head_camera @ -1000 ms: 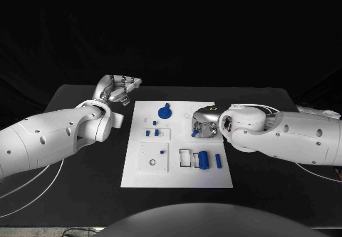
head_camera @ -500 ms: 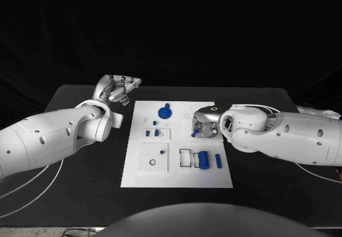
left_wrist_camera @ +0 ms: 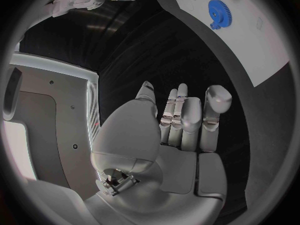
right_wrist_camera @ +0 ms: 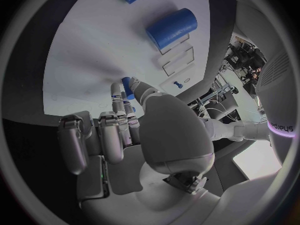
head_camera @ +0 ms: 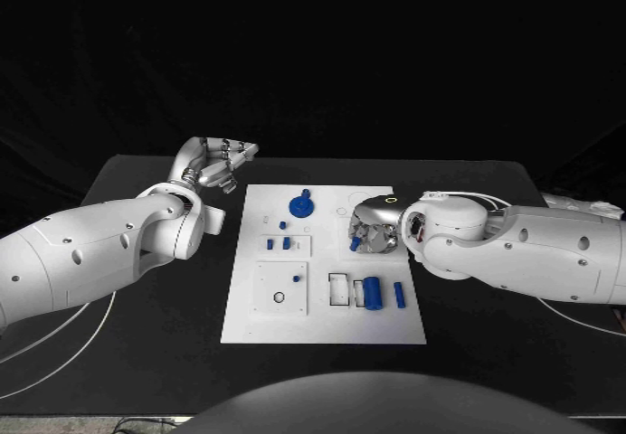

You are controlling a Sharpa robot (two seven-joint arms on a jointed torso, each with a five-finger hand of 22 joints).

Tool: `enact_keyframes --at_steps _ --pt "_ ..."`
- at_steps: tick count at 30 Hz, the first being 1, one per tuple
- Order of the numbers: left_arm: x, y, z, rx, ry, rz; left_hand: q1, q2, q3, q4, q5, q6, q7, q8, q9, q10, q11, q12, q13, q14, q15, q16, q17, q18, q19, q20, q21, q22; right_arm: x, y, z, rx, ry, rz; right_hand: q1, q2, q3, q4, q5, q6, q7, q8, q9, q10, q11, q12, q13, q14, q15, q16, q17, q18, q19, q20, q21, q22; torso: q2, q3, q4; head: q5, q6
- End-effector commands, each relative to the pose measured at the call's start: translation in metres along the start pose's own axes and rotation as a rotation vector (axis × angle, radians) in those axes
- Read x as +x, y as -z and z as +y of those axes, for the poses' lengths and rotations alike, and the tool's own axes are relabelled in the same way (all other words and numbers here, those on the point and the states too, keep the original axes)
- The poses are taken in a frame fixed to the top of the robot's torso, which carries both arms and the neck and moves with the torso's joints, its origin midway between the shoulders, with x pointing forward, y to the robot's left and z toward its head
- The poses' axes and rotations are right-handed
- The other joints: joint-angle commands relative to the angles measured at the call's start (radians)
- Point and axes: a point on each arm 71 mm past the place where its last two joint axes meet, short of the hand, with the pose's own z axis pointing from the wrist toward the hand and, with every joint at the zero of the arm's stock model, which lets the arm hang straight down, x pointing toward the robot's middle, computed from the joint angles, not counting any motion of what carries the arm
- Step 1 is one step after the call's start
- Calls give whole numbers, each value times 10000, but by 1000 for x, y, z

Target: Assemble the parts on the task board

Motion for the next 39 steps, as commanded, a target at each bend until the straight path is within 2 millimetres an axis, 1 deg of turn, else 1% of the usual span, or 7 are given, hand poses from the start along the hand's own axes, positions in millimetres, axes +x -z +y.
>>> enact_keyframes --at_steps 1,6,15,22,28,34,39 --pt "1 0 -2 140 18 103 14 110 -45 5 36 -54 -8 1 -3 -58 30 -8 17 -53 -10 -67 -15 -76 -55 -14 -68 375 0 0 2 -134 -13 -110 -36 -99 -34 18 -69 22 82 56 16 -76 -24 -23 6 1043 59 41 2633 -68 1046 55 45 2633 3 3 6 -10 0" --pt "1 0 -2 138 17 103 14 110 -45 5 36 -54 -8 1 -3 -58 30 -8 17 -53 -10 -67 -15 -76 -55 -14 -68 375 -1 -1 3 -171 -26 -169 -25 -60 -17 22 -67 89 98 83 32 -37 -32 -4 11 1043 55 41 2633 -68 1046 60 45 2633 5 5 -1 -11 0" --pt "1 0 -2 138 17 106 14 110 -45 5 36 -54 -8 1 -3 -58 30 -8 17 -53 -10 -67 -15 -76 -55 -14 -68 375 -1 0 3 -225 -39 -206 94 104 148 16 -45 665 -128 290 132 391 -197 62 13 1043 -69 41 2633 -68 1046 -15 45 2633 3 8 -1 -10 0" --pt "2 -1 -2 135 18 111 14 110 -45 5 36 -54 -8 1 -3 -58 30 -8 17 -53 -10 -67 -15 -76 -55 -14 -68 375 -1 -1 4 -261 -42 -217 135 153 221 19 -34 873 -176 342 158 571 -282 59 11 1043 -144 41 2633 -68 1046 -83 45 2633 0 6 3 -10 0" --pt "2 -1 -2 134 19 114 14 110 -45 5 36 -54 -8 1 -3 -58 30 -8 17 -53 -10 -67 -15 -76 -55 -14 -68 375 -1 -1 4 -275 -41 -210 310 300 378 -51 -37 1290 -263 484 231 875 -418 66 10 1043 -267 41 2633 -68 1046 -198 45 2633 2 3 -1 -7 0" --pt "2 -1 -2 137 19 115 46 135 -81 3 44 -57 -9 4 -1 -59 30 -7 19 -65 -10 -77 -28 -73 -60 -14 -91 382 -2 0 4 -365 -139 -366 410 387 451 -99 -4 1485 -304 538 271 1023 -464 39 6 1043 -319 41 2633 -68 1046 -257 45 2633 3 5 6 0 0" --pt "2 -1 -2 139 22 119 46 135 -81 3 44 -57 -9 4 -1 -59 30 -7 19 -65 -10 -77 -28 -73 -60 -14 -91 382 -4 1 3 -448 -625 -665 463 397 468 -136 4 1551 -318 557 287 1082 -483 33 7 1043 -334 41 2633 -68 1046 -276 45 2633 8 12 13 18 0"
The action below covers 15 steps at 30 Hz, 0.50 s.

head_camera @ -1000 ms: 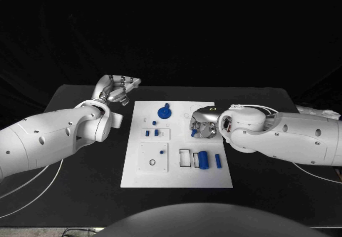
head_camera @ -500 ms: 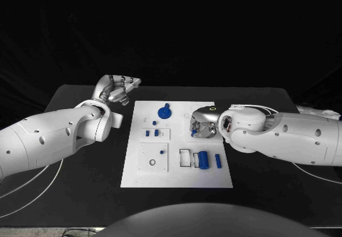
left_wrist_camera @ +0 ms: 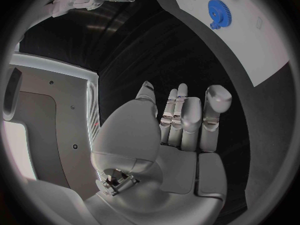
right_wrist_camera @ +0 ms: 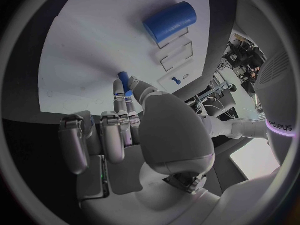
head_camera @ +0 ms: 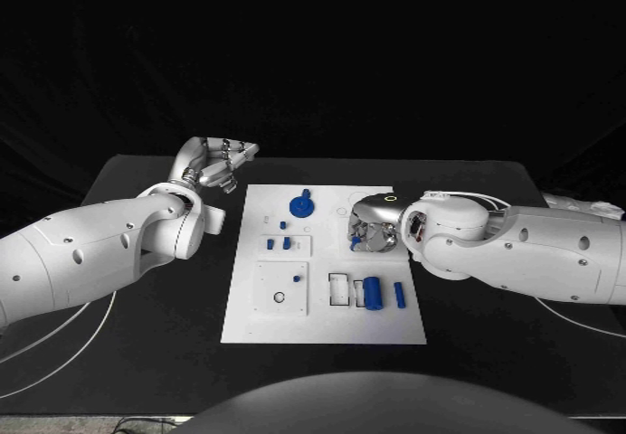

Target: Assemble the parts on the task board

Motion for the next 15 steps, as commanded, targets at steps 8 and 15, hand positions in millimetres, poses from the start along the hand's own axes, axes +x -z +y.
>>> enact_keyframes --at_steps 8,15 --pt "2 0 -2 132 26 109 -6 83 -82 3 44 -57 -9 4 -1 -59 30 -7 9 -64 -10 -35 -8 -73 -60 -14 -17 382 -9 4 3 -424 -819 -923 163 71 58 -28 60 189 -18 58 119 127 15 31 6 1042 -46 41 2635 -68 1046 -67 45 2627 0 -4 7 72 0" --pt "1 0 -2 125 21 99 -6 83 -82 3 44 -57 -9 4 -1 -59 30 -7 9 -64 -10 -35 -8 -73 -60 -14 -17 382 -27 12 7 -707 -833 -1541 152 43 39 -26 61 208 3 58 124 136 30 17 2 1042 -41 41 2635 -68 1046 -68 45 2627 6 -4 -6 97 0"
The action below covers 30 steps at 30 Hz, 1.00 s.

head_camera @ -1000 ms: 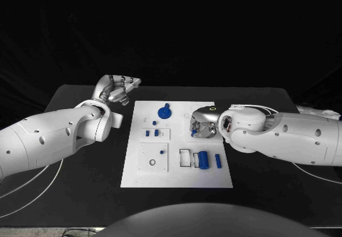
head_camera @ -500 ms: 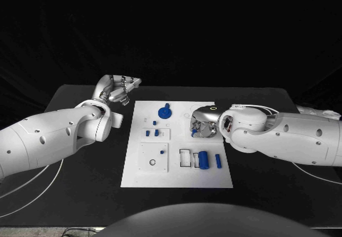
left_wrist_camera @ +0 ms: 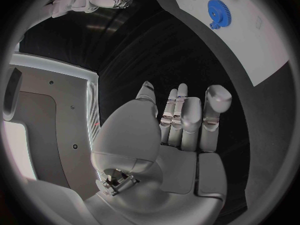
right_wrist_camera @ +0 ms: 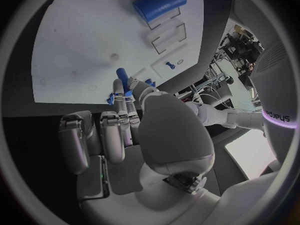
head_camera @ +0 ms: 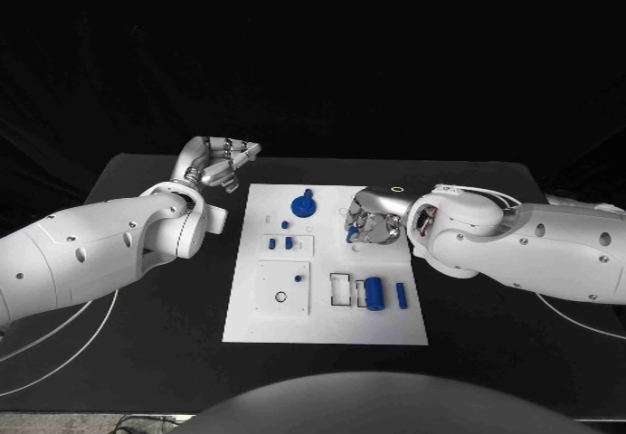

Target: Assemble the parts on the task board

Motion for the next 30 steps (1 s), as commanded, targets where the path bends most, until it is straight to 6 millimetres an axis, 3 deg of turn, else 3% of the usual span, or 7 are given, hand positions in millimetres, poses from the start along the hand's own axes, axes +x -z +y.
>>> enact_keyframes --at_steps 1,14,23,30 --pt "1 0 -2 125 22 98 -6 83 -82 3 44 -57 -9 4 -1 -59 30 -7 10 -65 -10 -35 -8 -73 -60 -14 -16 382 -11 3 4 -345 -164 -607 33 4 39 -26 63 139 -65 58 124 41 7 8 -5 1042 -41 41 2635 -68 1046 -69 45 2629 4 0 -18 20 0" --pt "3 -1 -2 129 35 128 6 91 -93 2 47 -58 -10 5 -1 -60 30 -6 11 -67 -10 -36 -10 -73 -60 -14 -23 384 -33 12 23 -930 -198 -1017 9 -23 20 -9 67 128 -34 34 121 7 34 -30 -14 1042 -25 41 2635 -68 1046 -65 45 2629 -9 8 -6 73 0" --pt "2 -3 -1 132 -15 115 6 91 -93 2 47 -58 -10 5 -1 -60 30 -6 11 -67 -10 -36 -10 -73 -60 -14 -23 384 -28 4 56 -1833 -997 -320 26 -19 34 -12 87 102 -1 3 113 -32 53 -51 -17 1042 -9 41 2635 -68 1046 -58 45 2629 -25 13 -5 396 0" --pt "4 -3 1 173 -103 164 17 96 -100 1 51 -60 -9 4 -1 -61 30 -7 11 -69 -10 -37 -12 -73 -58 -14 -24 388 -18 -10 87 -2623 -1176 332 53 -10 54 -22 101 69 26 -33 104 -81 76 -61 -19 1042 9 41 2635 -68 1046 -46 45 2629 -26 2 18 565 0"
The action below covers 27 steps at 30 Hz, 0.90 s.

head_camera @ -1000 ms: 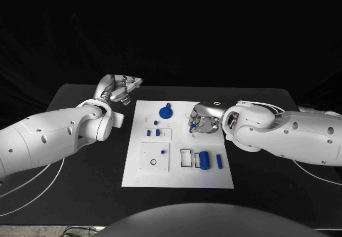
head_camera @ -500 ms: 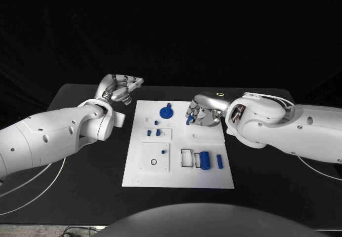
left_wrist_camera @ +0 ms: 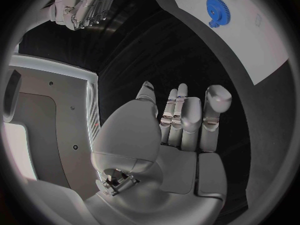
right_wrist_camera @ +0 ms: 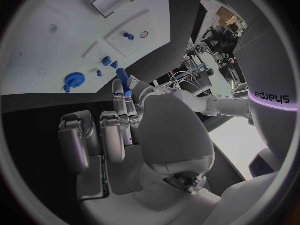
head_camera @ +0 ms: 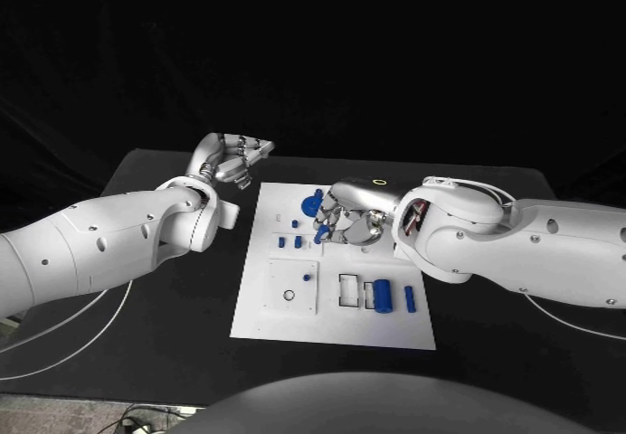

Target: Assemble the parts on the task board

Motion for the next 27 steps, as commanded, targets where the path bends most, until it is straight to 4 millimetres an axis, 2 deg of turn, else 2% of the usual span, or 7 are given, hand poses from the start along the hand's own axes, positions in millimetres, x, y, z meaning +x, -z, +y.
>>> enact_keyframes --at_steps 1,5,11,15,23,27 --pt "3 0 -2 192 -28 210 18 96 -46 2 51 -59 -9 5 -1 -61 30 -7 13 -69 -10 -38 -13 -73 -58 -14 -24 388 9 -6 8 -402 -346 650 56 -8 64 -16 63 67 25 -29 104 -42 37 -63 -16 1042 8 41 2629 -67 1046 -47 45 2632 -2 -10 12 82 0" --pt "4 -1 -2 215 -58 238 18 96 -46 2 51 -59 -9 5 -1 -61 30 -7 13 -69 -10 -38 -13 -73 -58 -14 -24 388 19 -13 16 -679 -388 875 72 -1 76 -23 71 50 39 -48 99 -71 50 -65 -16 1042 19 41 2629 -67 1046 -39 45 2632 0 -24 32 93 0" --pt "4 -1 -2 235 -85 242 18 96 -46 2 51 -59 -9 5 -1 -61 30 -7 13 -69 -10 -38 -13 -73 -58 -14 -24 388 34 -21 21 -914 -449 1245 83 4 87 -25 75 30 54 -70 94 -105 65 -67 -16 1042 32 41 2629 -67 1046 -30 45 2632 0 -30 15 110 0" --pt "4 -1 -1 253 -104 245 18 96 -46 2 51 -59 -9 5 -1 -61 30 -7 13 -69 -10 -38 -13 -73 -58 -14 -24 388 44 -26 24 -1064 -371 1583 87 8 93 -25 74 11 62 -88 89 -133 75 -69 -17 1042 42 41 2629 -67 1046 -23 45 2632 4 -18 -12 115 0" --pt "5 -2 -2 266 -108 268 18 96 -46 2 51 -59 -9 5 -1 -61 30 -7 13 -69 -10 -38 -13 -73 -58 -14 -24 388 57 -33 35 -1607 409 1991 96 1 98 -29 68 -17 67 -115 81 -176 88 -71 -17 1042 55 41 2629 -67 1046 -12 45 2632 24 1 -3 88 0" --pt "5 -2 -2 271 -106 277 39 107 -58 0 62 -66 -8 3 -2 -66 30 -8 13 -63 -9 -24 2 -76 -47 -14 -14 399 59 -37 42 -1917 887 1987 100 -8 98 -33 62 -31 67 -128 78 -196 92 -71 -17 1042 61 41 2629 -67 1046 -7 45 2632 26 -5 -3 87 0"
